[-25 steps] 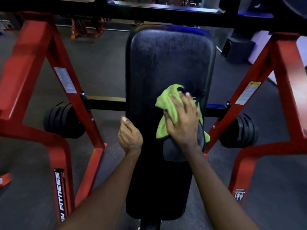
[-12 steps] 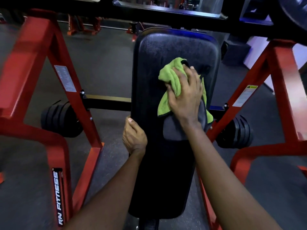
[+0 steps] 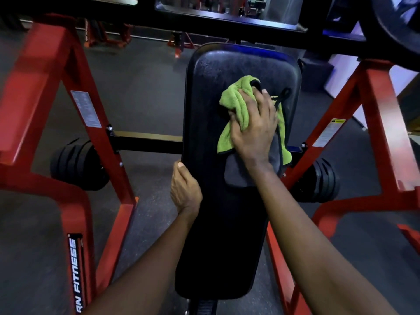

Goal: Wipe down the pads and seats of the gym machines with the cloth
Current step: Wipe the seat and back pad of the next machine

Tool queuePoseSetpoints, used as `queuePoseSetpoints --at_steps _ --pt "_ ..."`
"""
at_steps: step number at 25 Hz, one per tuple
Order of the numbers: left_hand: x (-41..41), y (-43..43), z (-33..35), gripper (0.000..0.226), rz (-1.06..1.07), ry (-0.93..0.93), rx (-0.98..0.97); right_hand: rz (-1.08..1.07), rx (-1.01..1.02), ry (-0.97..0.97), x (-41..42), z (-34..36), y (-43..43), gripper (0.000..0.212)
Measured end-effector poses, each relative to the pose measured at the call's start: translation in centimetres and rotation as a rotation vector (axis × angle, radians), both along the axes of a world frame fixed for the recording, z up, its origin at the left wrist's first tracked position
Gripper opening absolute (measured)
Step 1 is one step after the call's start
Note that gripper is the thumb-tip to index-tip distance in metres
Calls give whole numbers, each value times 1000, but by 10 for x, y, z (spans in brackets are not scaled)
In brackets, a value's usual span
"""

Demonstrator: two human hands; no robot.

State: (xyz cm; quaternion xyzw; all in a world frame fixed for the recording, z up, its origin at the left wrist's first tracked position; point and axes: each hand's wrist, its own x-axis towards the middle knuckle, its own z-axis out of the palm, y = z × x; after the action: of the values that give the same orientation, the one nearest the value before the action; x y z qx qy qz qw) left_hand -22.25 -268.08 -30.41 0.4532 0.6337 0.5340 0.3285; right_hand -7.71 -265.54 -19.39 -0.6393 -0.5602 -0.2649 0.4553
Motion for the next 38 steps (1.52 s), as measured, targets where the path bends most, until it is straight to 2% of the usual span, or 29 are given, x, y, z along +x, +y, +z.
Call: queuePoseSetpoints --at_steps 3,8,10,13,14,16,20,25,35,38 --pt "-5 0 11 48 -63 -60 -60 74 -61 -127 -4 -25 -16 48" --pt "-1 36 74 48 -135 -52 105 148 -188 -255 7 -62 -42 54" --pt "3 49 93 50 -154 -24 78 102 -166 -184 9 -52 -35 55" --pt "7 50 94 49 -93 33 112 28 -29 90 -8 -16 -8 51" --pt "8 51 92 48 -81 36 125 6 -1 130 -18 -5 2 50" --pt "10 53 89 47 -64 40 134 22 -19 35 -29 9 15 49" --pt "8 55 88 47 -95 24 141 182 -159 -358 14 39 17 54" --pt "8 58 83 48 -87 23 180 134 -123 -278 8 47 24 54" --pt "9 58 83 49 -72 33 209 258 -176 -419 -16 80 46 51" --pt "9 58 84 47 -76 33 207 224 -109 -307 21 70 33 50"
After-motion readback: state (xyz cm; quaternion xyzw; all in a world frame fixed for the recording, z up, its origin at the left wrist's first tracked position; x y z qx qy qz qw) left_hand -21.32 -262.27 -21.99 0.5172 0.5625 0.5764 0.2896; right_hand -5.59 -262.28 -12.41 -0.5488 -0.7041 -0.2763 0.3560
